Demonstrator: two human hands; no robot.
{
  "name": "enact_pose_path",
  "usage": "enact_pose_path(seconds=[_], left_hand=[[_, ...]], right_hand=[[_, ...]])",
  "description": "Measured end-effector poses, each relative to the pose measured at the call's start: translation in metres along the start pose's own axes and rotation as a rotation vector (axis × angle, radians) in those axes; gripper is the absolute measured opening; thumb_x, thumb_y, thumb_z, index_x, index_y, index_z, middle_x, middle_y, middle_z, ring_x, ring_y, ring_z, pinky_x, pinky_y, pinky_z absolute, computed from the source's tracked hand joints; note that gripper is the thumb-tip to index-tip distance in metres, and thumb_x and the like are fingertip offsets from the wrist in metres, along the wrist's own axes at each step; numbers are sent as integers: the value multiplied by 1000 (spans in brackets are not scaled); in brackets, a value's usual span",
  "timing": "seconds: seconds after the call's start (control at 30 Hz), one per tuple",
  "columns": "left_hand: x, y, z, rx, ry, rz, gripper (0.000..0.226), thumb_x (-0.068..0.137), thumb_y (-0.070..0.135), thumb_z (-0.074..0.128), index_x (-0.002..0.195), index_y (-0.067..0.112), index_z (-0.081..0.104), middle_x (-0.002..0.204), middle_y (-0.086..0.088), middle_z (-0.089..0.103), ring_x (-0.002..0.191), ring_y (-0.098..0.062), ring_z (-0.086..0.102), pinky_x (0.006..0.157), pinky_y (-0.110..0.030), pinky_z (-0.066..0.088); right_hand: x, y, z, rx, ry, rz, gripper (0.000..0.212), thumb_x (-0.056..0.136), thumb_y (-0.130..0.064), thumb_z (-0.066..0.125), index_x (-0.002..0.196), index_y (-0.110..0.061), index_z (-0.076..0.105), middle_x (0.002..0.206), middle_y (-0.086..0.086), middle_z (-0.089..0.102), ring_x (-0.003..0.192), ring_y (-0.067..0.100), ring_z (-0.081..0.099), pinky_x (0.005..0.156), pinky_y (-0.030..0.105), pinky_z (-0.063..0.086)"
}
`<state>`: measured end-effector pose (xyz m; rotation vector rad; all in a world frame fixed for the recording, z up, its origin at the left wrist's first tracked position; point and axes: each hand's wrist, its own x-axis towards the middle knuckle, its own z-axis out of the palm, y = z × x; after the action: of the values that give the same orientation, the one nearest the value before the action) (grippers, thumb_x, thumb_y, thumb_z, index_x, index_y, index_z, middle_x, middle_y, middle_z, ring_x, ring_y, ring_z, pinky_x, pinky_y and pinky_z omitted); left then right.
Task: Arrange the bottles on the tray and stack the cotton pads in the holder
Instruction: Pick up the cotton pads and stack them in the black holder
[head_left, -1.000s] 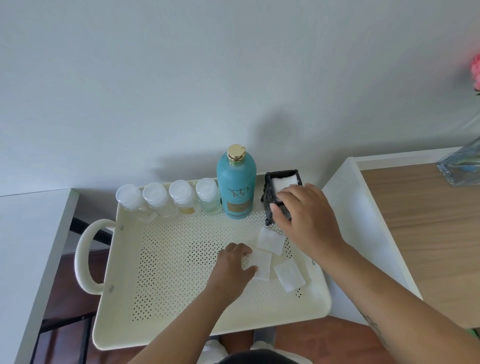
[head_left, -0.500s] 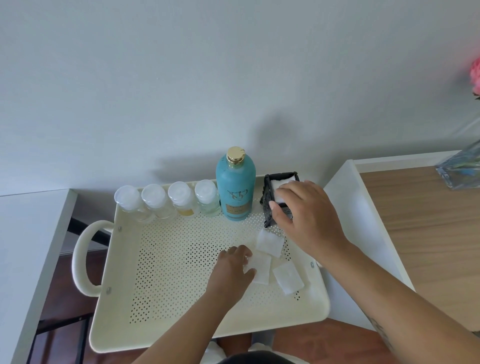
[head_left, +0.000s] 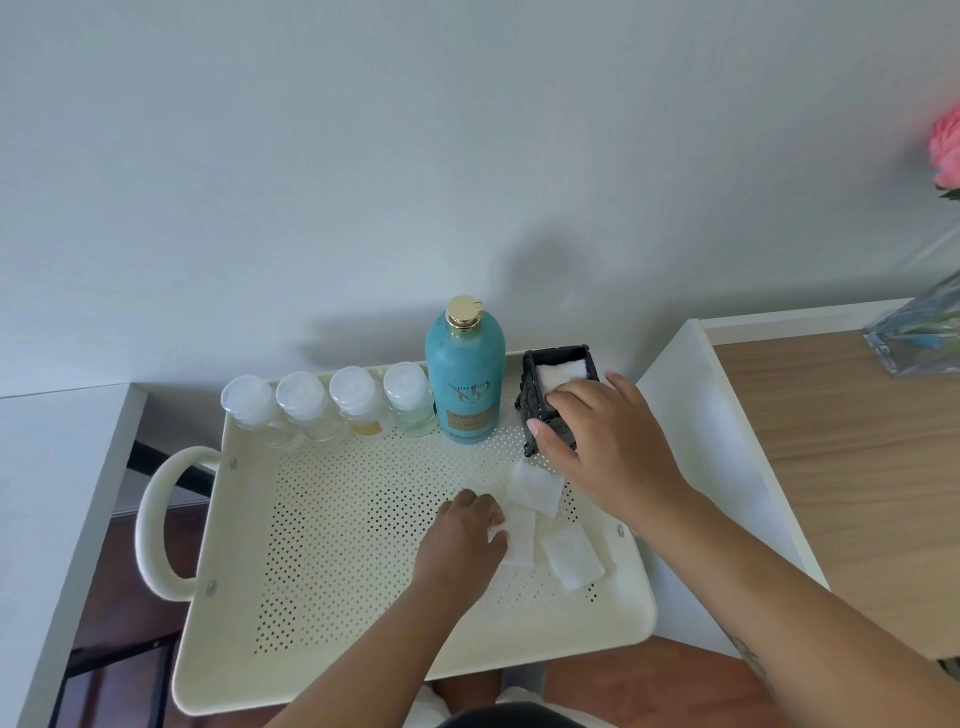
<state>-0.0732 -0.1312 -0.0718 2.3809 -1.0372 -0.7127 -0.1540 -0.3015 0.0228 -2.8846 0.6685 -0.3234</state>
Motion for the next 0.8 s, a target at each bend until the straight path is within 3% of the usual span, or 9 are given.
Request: enact_pose_path(seconds=[0.17,0.3,0.43,0.53,0.63,0.73,0.8], left_hand=[[0,3,-5,-55,14,-22,14,88,20,59,102,18,61,100,4,59,90,-15,57,75,-31,53],[-6,0,-14,-231,64,-52,12,89,15,60,98,20,53,87,6,59,74,-13,56,62,-24,46],[-9,1,-31,-412,79,-126,18,91,17,62,105,28,59,85,11,63,69,-5,58,56,-9,45],[-8,10,-46,-554,90,-167,19,91,19,62,97,37,66,81,4,70,65,-12,62,52,-12,46],[-4,26,-63,-699,114,-174,17,90,21,64,92,38,67,82,5,73,66,-9,65,54,-14,49],[0,41,-80,-842,105,-130,13,89,18,67,95,29,67,90,4,74,67,-5,67,60,-15,53],[2,48,-88,-899,70,-109,13,87,19,71,98,24,68,93,-2,75,69,-8,68,70,-28,58]], right_hand=[[1,-1,-4,22,64,-24,36,94,-38,47,107,-10,66,108,2,67,107,23,61,108,43,37],[-4,-1,0,-9,-52,-16,45,95,-43,45,121,-10,60,121,3,63,122,24,54,112,44,34],[-6,0,2,-53,-120,-10,52,94,-49,37,124,-12,57,124,2,63,125,23,52,114,44,31],[-4,-1,1,-44,-125,-7,52,94,-50,38,123,-12,58,124,1,64,126,22,52,115,45,28],[-6,-3,-2,38,-38,9,45,96,-44,46,125,-11,59,126,2,63,125,22,53,114,44,29],[-12,-8,-12,228,158,54,33,94,-34,53,116,-13,63,115,1,67,110,19,58,103,33,35],[-17,-9,-20,334,193,129,30,93,-36,55,115,-17,64,111,-6,67,104,12,58,93,27,36]])
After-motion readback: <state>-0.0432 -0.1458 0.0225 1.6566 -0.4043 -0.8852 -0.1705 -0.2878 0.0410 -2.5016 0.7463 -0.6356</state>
